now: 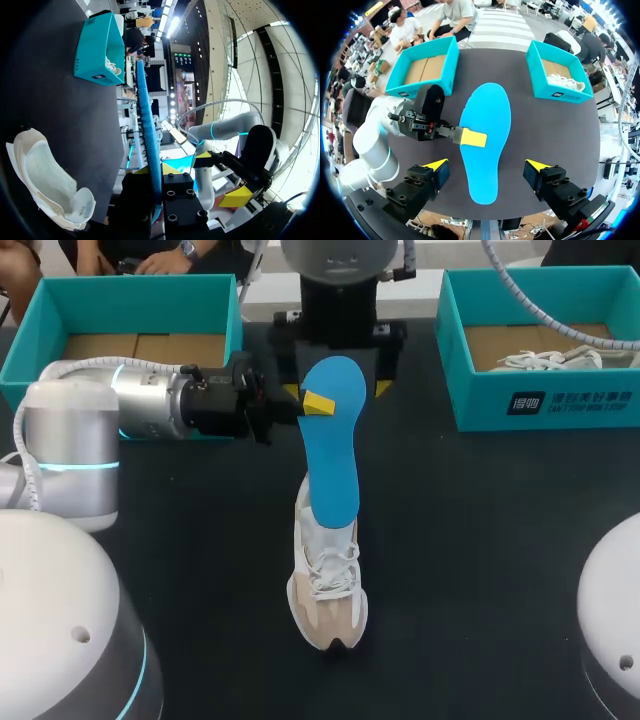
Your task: Take the shoe out of the shoebox, open the shoe tongue, remove and reinsert the insole, then place the shoe into the shoebox
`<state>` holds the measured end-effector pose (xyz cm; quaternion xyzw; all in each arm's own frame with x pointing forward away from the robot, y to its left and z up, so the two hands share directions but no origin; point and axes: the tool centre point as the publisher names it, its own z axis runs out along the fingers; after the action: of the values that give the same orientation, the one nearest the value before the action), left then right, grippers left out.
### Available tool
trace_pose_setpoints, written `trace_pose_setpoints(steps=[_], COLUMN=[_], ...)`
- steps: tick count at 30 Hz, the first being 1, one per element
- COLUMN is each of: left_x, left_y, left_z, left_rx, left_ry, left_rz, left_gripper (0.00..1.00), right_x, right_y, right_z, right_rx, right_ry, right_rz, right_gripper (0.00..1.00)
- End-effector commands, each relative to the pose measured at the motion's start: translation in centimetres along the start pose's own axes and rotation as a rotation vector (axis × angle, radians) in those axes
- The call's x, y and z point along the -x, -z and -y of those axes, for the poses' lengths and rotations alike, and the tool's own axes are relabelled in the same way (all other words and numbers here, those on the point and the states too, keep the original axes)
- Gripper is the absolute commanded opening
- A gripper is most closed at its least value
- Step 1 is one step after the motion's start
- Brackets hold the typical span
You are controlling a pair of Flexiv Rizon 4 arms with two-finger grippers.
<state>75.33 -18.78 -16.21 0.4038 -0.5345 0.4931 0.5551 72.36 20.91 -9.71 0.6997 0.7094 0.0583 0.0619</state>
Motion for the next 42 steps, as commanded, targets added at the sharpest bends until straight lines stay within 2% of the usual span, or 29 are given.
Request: trace_pose_setpoints(steps=[1,12,14,15,17,24,28,36,42], left_x=[0.0,0.0,0.0,0.0,0.0,0.0,0.0,0.0,0.0], left_y=[0.0,0.0,0.0,0.0,0.0,0.0,0.0,0.0,0.0], left_z=[-0.1,-0.1,-0.1,-0.1,-0.1,-0.1,-0.1,-0.1,-0.1], left_rx=[0.000,0.000,0.000,0.000,0.000,0.000,0.000,0.000,0.000], left_ry=[0.001,0.001,0.001,0.001,0.001,0.001,0.001,0.001,0.001], left_rz=[0.004,0.004,0.004,0.004,0.004,0.004,0.004,0.004,0.004], left_gripper=[0.00,0.00,0.00,0.00,0.00,0.00,0.00,0.00,0.00], right_x=[-0.2,-0.2,0.0,0.2,0.6,2.3,3.9,7.4,8.9], right_y=[-0.1,-0.1,0.0,0.1,0.1,0.7,0.8,0.5,-0.2], right_z=[-0.2,-0.2,-0.2,-0.1,0.0,0.1,0.3,0.8,1.0], right_rx=[-0.003,-0.003,0.051,0.057,0.049,0.067,0.078,0.058,0.054], right_ry=[0.001,0.001,-0.032,-0.023,0.009,0.007,-0.011,-0.038,-0.039], right_rz=[0.002,0.002,-0.255,-0.304,-0.312,-0.435,-0.516,-0.607,-0.743], right_gripper=[1.00,1.00,1.00,1.00,1.00,1.00,1.00,1.00,1.00])
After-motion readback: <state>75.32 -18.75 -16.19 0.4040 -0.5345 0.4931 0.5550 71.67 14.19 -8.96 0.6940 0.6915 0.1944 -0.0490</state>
